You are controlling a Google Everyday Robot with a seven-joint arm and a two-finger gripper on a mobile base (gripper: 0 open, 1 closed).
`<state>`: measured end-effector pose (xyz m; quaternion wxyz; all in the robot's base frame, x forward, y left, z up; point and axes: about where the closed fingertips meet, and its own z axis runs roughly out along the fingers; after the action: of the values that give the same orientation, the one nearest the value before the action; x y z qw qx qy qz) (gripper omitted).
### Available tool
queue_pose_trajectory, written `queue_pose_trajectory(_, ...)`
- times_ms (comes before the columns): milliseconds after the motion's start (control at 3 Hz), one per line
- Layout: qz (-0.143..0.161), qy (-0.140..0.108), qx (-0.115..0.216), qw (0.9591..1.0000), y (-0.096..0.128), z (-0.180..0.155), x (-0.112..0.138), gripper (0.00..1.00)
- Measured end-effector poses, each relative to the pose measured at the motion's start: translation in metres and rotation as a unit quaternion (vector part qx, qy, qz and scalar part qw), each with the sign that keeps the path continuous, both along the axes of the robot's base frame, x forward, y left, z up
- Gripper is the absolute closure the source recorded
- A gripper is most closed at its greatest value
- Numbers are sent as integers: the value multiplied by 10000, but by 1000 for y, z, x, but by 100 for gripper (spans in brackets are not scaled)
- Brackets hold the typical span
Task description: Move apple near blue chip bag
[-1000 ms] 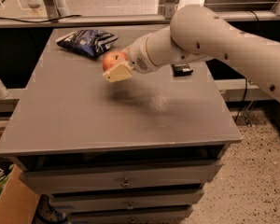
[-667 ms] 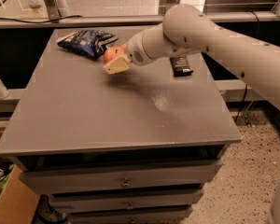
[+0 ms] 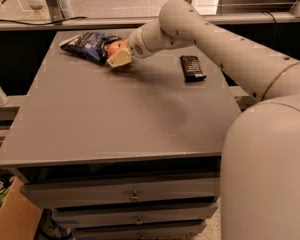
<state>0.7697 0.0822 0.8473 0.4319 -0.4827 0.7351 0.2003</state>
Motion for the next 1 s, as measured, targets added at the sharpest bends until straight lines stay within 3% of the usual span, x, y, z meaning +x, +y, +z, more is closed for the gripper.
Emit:
queue_pose_trajectory(333,28,5,-111,9999,10,-6,20,100)
queue_pose_trajectory(667,72,21,-228,9997,14,-10,28,83)
queue_pose_trajectory(1000,73,21,-228,9997,14,-9,28,59)
